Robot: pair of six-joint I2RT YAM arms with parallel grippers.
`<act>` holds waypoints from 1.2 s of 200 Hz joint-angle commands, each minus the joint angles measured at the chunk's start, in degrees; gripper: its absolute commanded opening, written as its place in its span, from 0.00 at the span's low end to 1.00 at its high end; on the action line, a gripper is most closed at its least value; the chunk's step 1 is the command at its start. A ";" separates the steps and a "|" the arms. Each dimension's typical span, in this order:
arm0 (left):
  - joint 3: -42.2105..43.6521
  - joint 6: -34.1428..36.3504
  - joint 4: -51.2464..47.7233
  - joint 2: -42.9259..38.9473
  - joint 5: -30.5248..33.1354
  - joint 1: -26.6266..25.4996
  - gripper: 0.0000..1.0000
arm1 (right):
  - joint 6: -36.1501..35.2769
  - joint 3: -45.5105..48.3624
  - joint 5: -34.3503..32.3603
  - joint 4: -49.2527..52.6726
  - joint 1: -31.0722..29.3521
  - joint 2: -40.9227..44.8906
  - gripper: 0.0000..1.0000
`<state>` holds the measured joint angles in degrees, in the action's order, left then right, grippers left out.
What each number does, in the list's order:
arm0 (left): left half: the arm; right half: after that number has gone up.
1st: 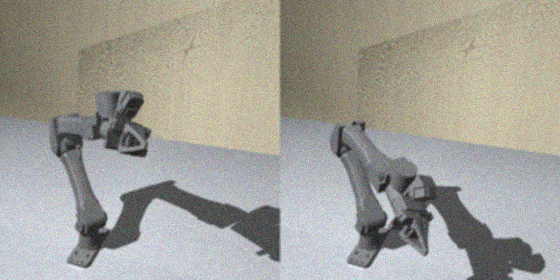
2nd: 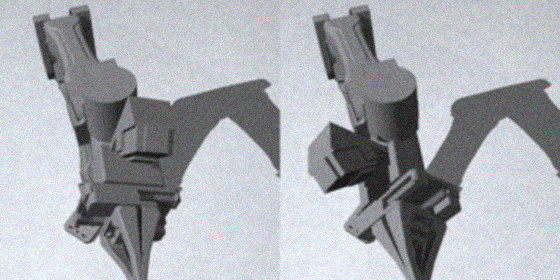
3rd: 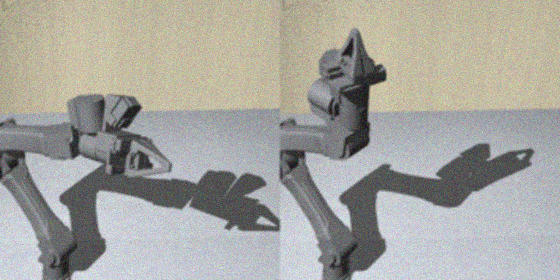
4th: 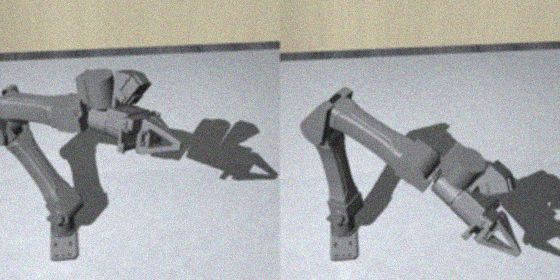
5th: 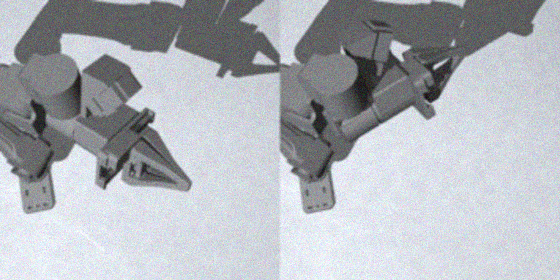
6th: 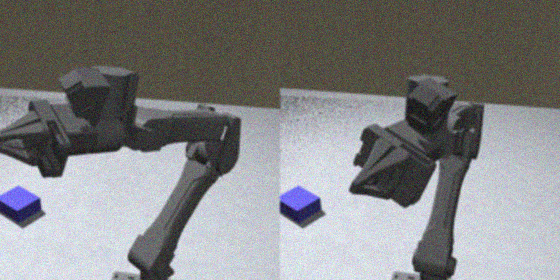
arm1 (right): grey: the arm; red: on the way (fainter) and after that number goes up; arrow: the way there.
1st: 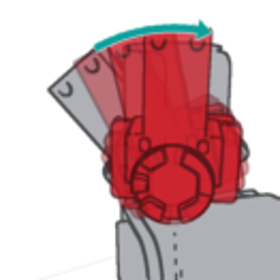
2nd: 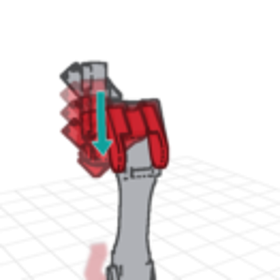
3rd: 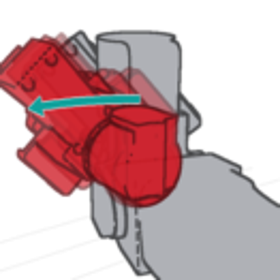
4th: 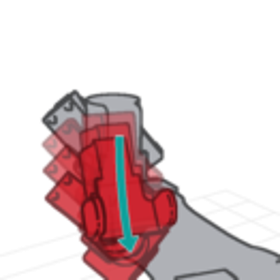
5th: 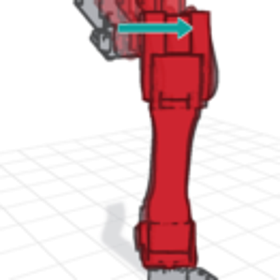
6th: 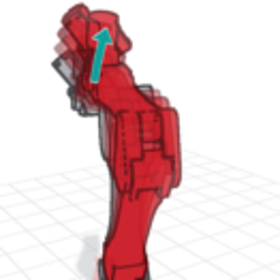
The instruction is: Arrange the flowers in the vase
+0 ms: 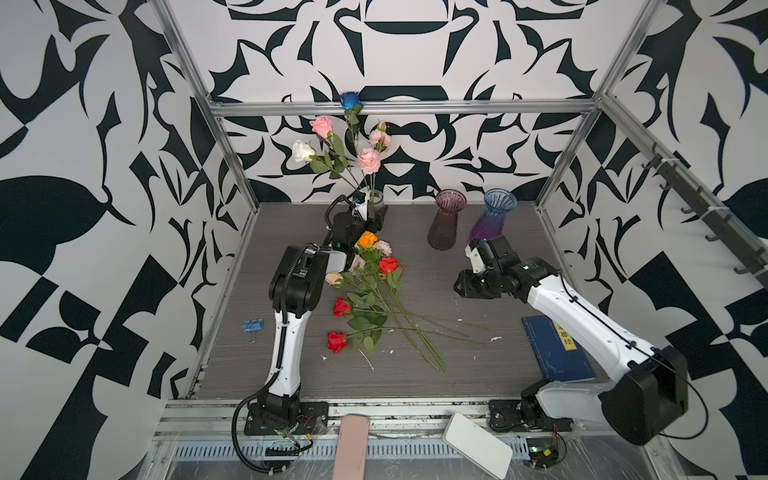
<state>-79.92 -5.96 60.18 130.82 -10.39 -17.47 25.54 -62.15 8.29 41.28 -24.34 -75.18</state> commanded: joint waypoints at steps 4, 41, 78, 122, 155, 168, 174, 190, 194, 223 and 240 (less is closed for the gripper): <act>0.97 0.59 2.57 -2.88 -1.50 1.51 0.53 | 0.39 -3.57 1.56 -1.96 0.26 -1.60 0.45; 6.02 2.00 3.82 -6.24 -2.27 2.09 0.53 | 0.39 -3.86 3.33 -3.78 0.26 -3.79 0.45; 11.32 2.44 4.39 -9.72 -2.78 2.06 0.55 | 0.40 -3.70 4.68 -4.97 0.26 -4.75 0.45; 12.52 2.99 3.59 -10.59 -4.28 2.09 0.57 | 0.54 -1.80 5.16 -5.51 0.30 -3.53 0.45; 10.46 3.58 2.36 -9.18 -4.63 2.33 0.57 | 1.07 -0.21 4.77 -5.33 0.27 -1.25 0.45; 9.25 3.67 1.90 -8.49 -4.48 2.53 0.57 | 1.33 0.30 4.47 -5.16 0.28 -0.24 0.45; 8.64 3.67 1.72 -8.13 -4.50 2.66 0.57 | 1.52 0.53 4.40 -5.03 0.26 0.14 0.45; 7.05 4.02 1.48 -7.11 -4.97 2.93 0.57 | 1.71 0.62 3.79 -4.25 0.26 0.99 0.45; 6.73 4.03 1.37 -6.95 -4.90 2.97 0.57 | 1.79 0.55 3.64 -4.11 0.27 1.19 0.45; 3.73 4.66 0.40 -5.39 -4.98 3.19 0.56 | 2.06 0.06 2.79 -3.01 0.26 2.39 0.45; 2.37 6.03 -0.40 -4.82 -6.35 3.41 0.55 | 2.23 -0.16 2.39 -2.61 0.27 2.65 0.45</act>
<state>-73.82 -1.69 57.25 125.36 -14.74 -14.72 26.98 -61.63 12.19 37.32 -24.34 -74.02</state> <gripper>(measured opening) 0.722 0.452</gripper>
